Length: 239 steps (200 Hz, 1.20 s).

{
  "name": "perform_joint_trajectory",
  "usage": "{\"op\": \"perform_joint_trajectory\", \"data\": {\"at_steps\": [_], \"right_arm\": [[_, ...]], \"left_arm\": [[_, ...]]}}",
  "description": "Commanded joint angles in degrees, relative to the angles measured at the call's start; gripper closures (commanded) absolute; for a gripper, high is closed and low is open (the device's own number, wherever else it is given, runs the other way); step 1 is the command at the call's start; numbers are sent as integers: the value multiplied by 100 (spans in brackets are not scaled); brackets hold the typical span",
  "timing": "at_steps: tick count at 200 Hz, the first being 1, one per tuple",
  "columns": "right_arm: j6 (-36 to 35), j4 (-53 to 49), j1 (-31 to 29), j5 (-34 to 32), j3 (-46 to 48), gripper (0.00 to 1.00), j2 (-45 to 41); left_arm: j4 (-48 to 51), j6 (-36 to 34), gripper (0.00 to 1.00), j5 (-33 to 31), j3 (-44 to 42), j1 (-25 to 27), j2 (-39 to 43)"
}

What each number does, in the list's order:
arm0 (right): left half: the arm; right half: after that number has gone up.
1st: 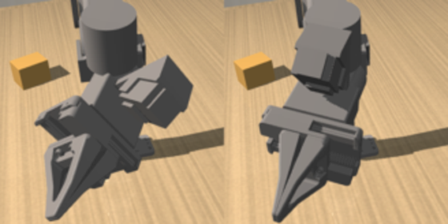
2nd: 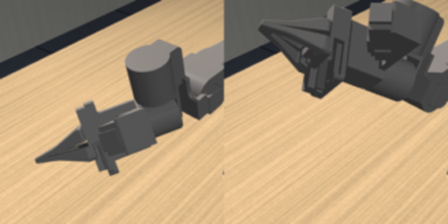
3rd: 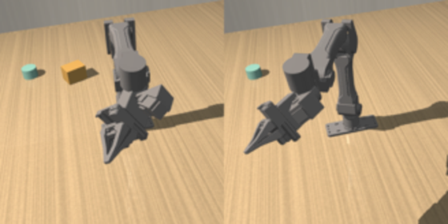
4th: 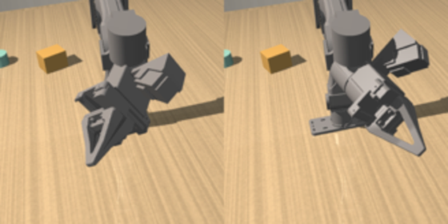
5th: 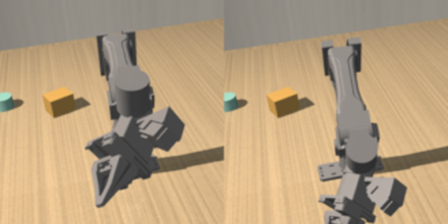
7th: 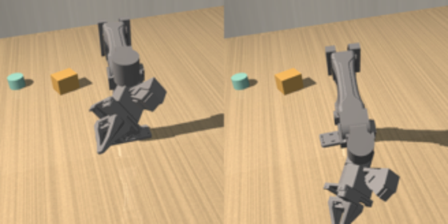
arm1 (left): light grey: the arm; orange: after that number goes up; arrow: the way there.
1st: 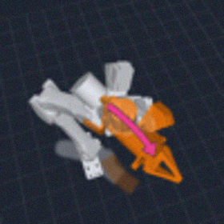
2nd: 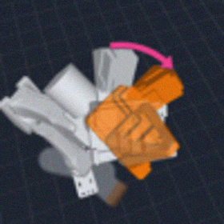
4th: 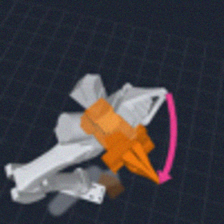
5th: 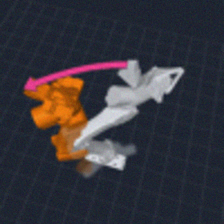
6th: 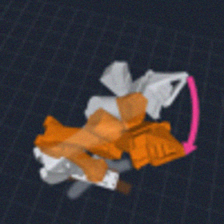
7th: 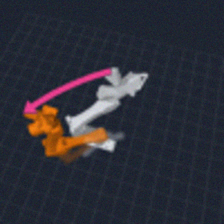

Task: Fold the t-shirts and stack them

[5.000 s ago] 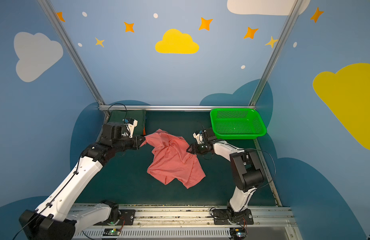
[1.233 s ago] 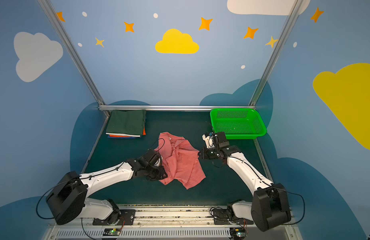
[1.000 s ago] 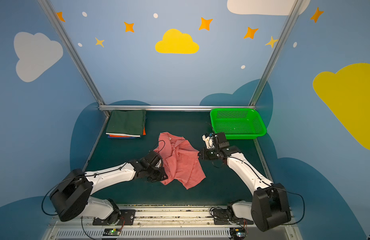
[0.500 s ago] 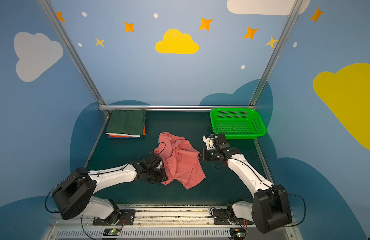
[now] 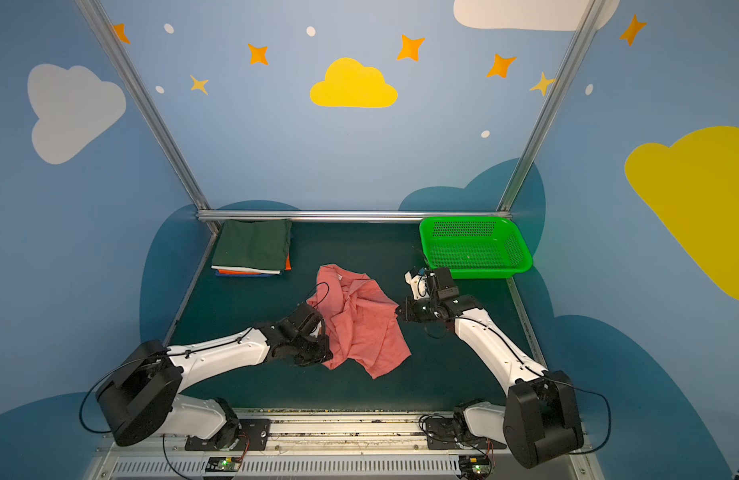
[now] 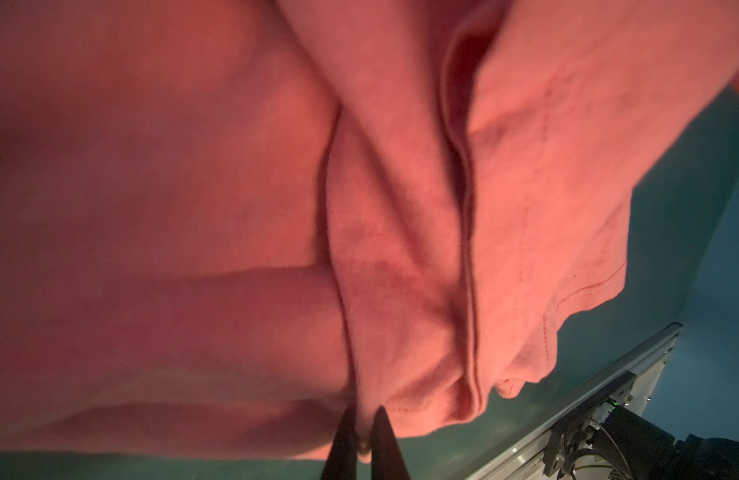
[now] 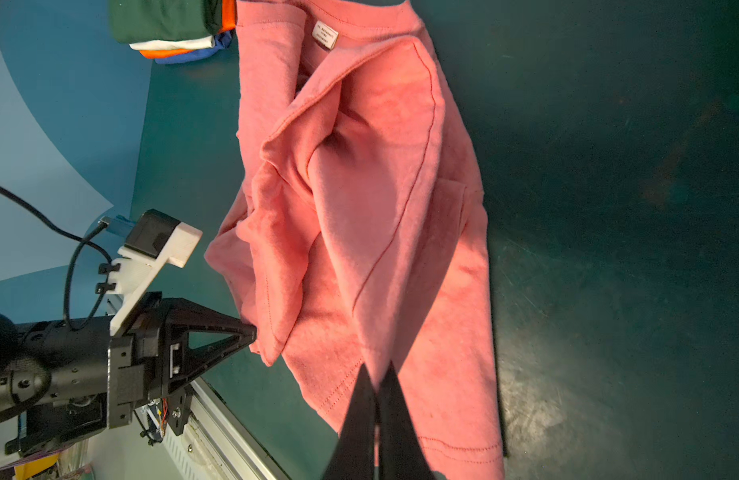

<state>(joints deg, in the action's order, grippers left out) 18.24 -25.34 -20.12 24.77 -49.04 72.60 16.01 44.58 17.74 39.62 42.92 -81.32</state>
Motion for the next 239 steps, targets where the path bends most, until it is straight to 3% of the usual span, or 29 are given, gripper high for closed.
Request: {"op": "perform_joint_trajectory", "data": {"at_steps": [1,22,59,128,149,163,208,239], "right_arm": [[42,36,19,71,74,100,-153],[31,26,20,80,85,100,-171],[75,70,17,114,124,100,-138],[79,75,17,109,130,100,-123],[85,82,17,115,133,100,-109],[92,87,22,124,137,100,-105],[50,-20,19,60,5,100,-119],[-26,-245,57,-273,-418,100,-30]], "left_arm": [[104,-50,92,-139,173,7,13],[160,-82,81,-121,260,6,22],[243,-169,79,-148,371,6,-39],[50,-89,86,94,326,15,-228],[103,-95,95,68,342,18,-180],[139,-83,96,25,369,8,-107],[156,21,96,-221,596,-71,568],[529,-123,96,-827,1137,-519,1266]]}}
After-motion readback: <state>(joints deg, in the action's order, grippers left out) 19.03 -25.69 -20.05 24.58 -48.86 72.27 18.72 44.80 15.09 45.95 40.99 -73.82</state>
